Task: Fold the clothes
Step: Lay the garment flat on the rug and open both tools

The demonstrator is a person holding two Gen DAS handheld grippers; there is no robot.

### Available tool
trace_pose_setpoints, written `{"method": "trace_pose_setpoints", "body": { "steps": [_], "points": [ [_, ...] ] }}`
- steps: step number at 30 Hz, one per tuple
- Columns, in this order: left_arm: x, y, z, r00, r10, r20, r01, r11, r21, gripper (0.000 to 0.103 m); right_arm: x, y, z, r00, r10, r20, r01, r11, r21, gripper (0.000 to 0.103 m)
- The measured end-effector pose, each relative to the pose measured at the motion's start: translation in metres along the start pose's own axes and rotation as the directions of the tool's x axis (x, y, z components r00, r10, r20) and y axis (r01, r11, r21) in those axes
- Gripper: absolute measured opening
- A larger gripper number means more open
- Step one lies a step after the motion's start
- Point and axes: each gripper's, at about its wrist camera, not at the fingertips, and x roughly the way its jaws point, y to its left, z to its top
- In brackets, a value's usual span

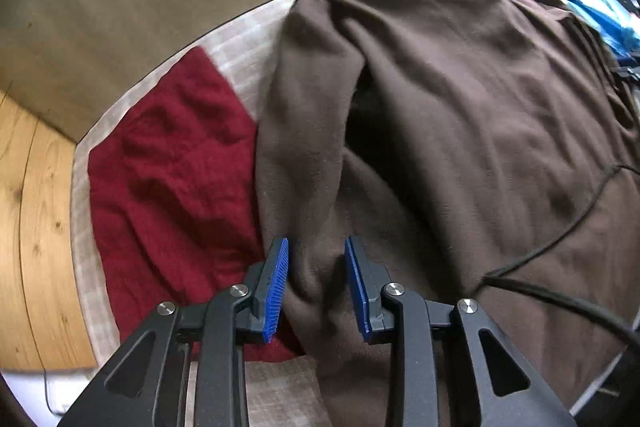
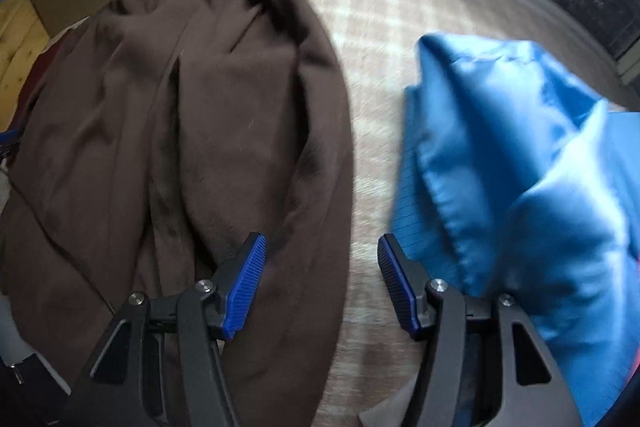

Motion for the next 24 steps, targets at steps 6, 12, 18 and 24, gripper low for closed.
{"method": "trace_pose_setpoints", "body": {
  "steps": [6, 12, 18, 24],
  "points": [
    [-0.010, 0.001, 0.002, 0.999, -0.020, 0.031, 0.023, 0.997, -0.075, 0.004, -0.018, 0.000, 0.003, 0.999, 0.039, 0.018, -0.038, 0.998, -0.041, 0.005],
    [-0.062, 0.011, -0.003, 0.994, 0.012, 0.108, 0.000, 0.994, -0.105, 0.004, -0.073, -0.031, 0.013, 0.989, -0.074, 0.125, 0.079, 0.996, -0.042, 0.005],
    [-0.065, 0.053, 0.040, 0.982, 0.142, 0.128, -0.119, 0.977, -0.175, 0.004, -0.080, -0.065, 0.050, 0.937, -0.299, 0.182, 0.295, 0.954, 0.046, 0.005],
    [-0.038, 0.103, 0.050, 0.947, 0.319, -0.017, -0.315, 0.922, -0.227, 0.020, -0.068, -0.057, 0.051, 0.867, -0.478, 0.137, 0.490, 0.869, -0.065, 0.040]
  ]
}}
